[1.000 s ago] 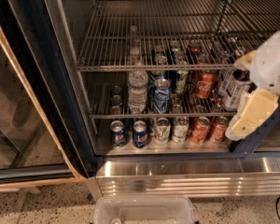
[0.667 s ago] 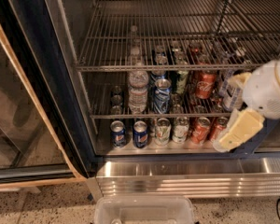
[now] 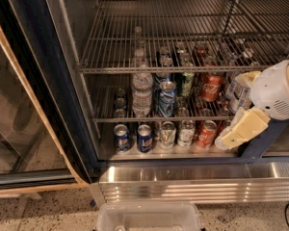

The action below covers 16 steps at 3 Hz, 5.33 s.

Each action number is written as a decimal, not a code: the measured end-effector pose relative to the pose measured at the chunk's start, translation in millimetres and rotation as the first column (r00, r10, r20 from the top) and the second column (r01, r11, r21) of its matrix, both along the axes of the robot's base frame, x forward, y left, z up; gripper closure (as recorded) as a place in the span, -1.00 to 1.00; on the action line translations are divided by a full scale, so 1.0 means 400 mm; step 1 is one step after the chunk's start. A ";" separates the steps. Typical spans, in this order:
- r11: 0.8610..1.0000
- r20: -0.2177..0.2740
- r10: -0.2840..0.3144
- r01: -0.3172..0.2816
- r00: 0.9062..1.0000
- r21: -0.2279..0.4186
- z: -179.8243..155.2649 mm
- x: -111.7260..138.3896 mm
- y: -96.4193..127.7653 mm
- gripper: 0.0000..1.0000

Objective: Pick coke can from middle shelf of fridge

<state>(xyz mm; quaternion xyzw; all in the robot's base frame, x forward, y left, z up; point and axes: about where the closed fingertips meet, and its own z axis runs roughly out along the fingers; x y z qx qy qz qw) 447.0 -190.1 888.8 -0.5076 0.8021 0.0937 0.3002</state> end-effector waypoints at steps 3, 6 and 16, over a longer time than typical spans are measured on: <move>0.933 0.129 -0.161 0.109 0.978 0.344 -0.122 0.054 0.106 -1.00; 0.840 0.199 -0.361 0.224 0.911 0.494 -0.126 0.129 0.111 -1.00; 0.499 0.296 -0.773 0.250 0.561 0.830 -0.259 0.391 0.003 -1.00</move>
Offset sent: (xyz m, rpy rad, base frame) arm 0.0721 0.0218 -0.0436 0.4809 -0.3129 -0.2487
